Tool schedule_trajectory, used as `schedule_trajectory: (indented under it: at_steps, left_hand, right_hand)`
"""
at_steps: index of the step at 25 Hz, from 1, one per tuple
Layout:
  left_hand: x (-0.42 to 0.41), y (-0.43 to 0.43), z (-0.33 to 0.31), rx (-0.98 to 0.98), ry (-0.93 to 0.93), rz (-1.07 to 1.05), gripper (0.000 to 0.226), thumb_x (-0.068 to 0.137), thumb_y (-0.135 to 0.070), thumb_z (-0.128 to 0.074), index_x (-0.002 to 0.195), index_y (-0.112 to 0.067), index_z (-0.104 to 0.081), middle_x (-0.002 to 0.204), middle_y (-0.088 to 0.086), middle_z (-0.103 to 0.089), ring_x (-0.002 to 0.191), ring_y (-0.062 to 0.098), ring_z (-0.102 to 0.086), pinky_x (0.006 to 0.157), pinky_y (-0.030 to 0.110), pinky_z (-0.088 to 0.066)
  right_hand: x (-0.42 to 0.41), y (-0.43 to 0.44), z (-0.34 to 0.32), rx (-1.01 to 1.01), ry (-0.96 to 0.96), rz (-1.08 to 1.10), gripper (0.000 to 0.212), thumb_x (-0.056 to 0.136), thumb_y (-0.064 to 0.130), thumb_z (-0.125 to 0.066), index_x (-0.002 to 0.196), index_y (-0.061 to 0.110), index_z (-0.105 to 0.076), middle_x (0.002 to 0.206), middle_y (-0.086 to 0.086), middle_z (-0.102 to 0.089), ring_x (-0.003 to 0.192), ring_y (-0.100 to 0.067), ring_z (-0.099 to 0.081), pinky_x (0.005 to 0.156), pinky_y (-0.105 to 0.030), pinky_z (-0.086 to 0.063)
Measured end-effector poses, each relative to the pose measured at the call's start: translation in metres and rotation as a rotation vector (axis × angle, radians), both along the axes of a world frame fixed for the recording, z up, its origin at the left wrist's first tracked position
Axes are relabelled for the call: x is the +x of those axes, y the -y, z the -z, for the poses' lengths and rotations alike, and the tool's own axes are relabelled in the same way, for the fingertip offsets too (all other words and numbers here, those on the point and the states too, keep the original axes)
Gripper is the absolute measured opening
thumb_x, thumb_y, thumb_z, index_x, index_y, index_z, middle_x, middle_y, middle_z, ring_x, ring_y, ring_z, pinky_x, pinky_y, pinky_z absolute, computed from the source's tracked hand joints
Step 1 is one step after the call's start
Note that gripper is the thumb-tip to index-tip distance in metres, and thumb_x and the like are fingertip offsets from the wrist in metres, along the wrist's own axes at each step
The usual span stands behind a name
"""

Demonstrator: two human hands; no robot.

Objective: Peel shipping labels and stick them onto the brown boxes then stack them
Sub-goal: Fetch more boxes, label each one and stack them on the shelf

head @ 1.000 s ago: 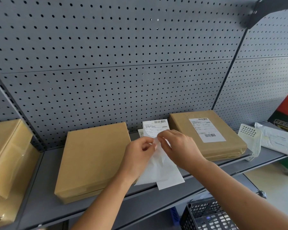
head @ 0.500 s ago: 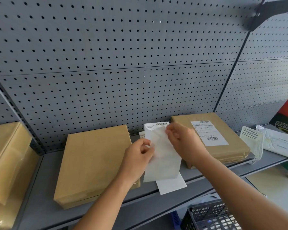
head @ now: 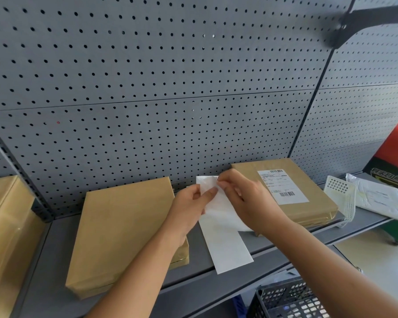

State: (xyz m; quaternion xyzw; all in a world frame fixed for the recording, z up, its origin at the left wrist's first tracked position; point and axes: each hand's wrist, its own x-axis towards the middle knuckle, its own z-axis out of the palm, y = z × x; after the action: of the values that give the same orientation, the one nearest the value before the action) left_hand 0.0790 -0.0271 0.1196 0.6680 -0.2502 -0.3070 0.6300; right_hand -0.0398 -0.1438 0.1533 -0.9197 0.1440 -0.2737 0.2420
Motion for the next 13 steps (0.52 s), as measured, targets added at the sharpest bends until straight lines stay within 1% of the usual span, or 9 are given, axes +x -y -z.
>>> schedule_trajectory:
  at_steps: [1,3,4,5,7,8,9,11,13]
  left_hand:
    - [-0.001,0.002,-0.001,-0.027,-0.01,-0.023,0.02,0.098,-0.03,-0.068,0.105,-0.014,-0.075,0.1,0.007,-0.08,0.098,0.027,-0.075,0.09,0.042,-0.059]
    - [-0.002,0.003,0.0,-0.079,-0.061,-0.051,0.018,0.098,-0.021,-0.066,0.105,-0.007,-0.075,0.1,0.011,-0.08,0.089,0.022,-0.077,0.081,0.033,-0.063]
    - [-0.003,0.003,-0.001,-0.095,-0.078,-0.059,0.017,0.098,-0.019,-0.066,0.105,-0.005,-0.074,0.098,0.011,-0.08,0.086,0.02,-0.076,0.078,0.03,-0.064]
    - [-0.002,0.003,0.001,-0.102,-0.085,-0.069,0.016,0.098,-0.019,-0.067,0.104,-0.006,-0.074,0.097,0.009,-0.081,0.086,0.02,-0.076,0.079,0.032,-0.064]
    - [-0.003,0.003,0.004,-0.093,-0.076,-0.076,0.015,0.097,-0.022,-0.068,0.103,-0.009,-0.075,0.097,0.009,-0.081,0.093,0.027,-0.076,0.087,0.043,-0.061]
    - [-0.004,0.004,0.004,-0.081,-0.065,-0.075,0.015,0.097,-0.022,-0.069,0.103,-0.01,-0.075,0.099,0.01,-0.08,0.096,0.031,-0.076,0.092,0.049,-0.059]
    - [-0.004,0.005,0.005,-0.073,-0.055,-0.075,0.015,0.097,-0.022,-0.069,0.104,-0.01,-0.074,0.099,0.011,-0.08,0.097,0.032,-0.075,0.094,0.053,-0.057]
    - [-0.004,0.005,0.009,-0.051,-0.011,-0.067,0.014,0.097,-0.019,-0.069,0.104,-0.008,-0.073,0.096,0.01,-0.081,0.094,0.031,-0.076,0.093,0.055,-0.057]
    - [-0.004,0.004,0.014,-0.02,0.044,-0.043,0.015,0.096,-0.017,-0.069,0.104,-0.005,-0.072,0.094,0.009,-0.081,0.09,0.026,-0.078,0.088,0.047,-0.061]
  right_hand:
    - [-0.002,0.001,0.0,0.058,0.005,-0.014,0.015,0.099,0.039,-0.049,0.104,0.029,-0.058,0.078,0.016,-0.064,0.076,-0.007,-0.065,0.07,-0.038,-0.056]
    - [-0.008,0.007,0.004,0.165,-0.037,-0.022,0.033,0.092,0.053,-0.053,0.114,0.03,-0.061,0.099,0.018,-0.07,0.097,-0.003,-0.067,0.086,-0.033,-0.056]
    - [-0.01,0.011,0.007,0.176,-0.077,-0.009,0.04,0.087,0.058,-0.056,0.117,0.032,-0.061,0.105,0.018,-0.069,0.102,-0.001,-0.065,0.089,-0.03,-0.055]
    - [-0.012,0.015,0.012,0.172,-0.118,0.014,0.043,0.084,0.06,-0.059,0.117,0.033,-0.062,0.107,0.018,-0.069,0.103,0.0,-0.064,0.09,-0.029,-0.054]
    - [-0.014,0.021,0.017,0.176,-0.141,0.058,0.027,0.088,0.048,-0.064,0.108,0.03,-0.068,0.102,0.016,-0.07,0.097,0.001,-0.064,0.085,-0.027,-0.052]
    - [-0.014,0.023,0.017,0.208,-0.129,0.076,0.017,0.091,0.041,-0.065,0.1,0.029,-0.071,0.097,0.015,-0.072,0.092,0.002,-0.064,0.08,-0.026,-0.051]
    - [-0.014,0.024,0.015,0.265,-0.114,0.087,0.011,0.093,0.036,-0.065,0.094,0.027,-0.073,0.092,0.013,-0.074,0.087,0.0,-0.066,0.075,-0.027,-0.052]
    - [-0.013,0.026,0.01,0.378,-0.083,0.118,0.015,0.094,0.032,-0.064,0.085,0.024,-0.073,0.082,0.005,-0.074,0.079,-0.01,-0.068,0.07,-0.032,-0.052]
    - [-0.01,0.028,0.004,0.401,-0.038,0.176,0.017,0.095,0.031,-0.063,0.083,0.024,-0.071,0.077,0.001,-0.072,0.076,-0.018,-0.065,0.067,-0.034,-0.05]
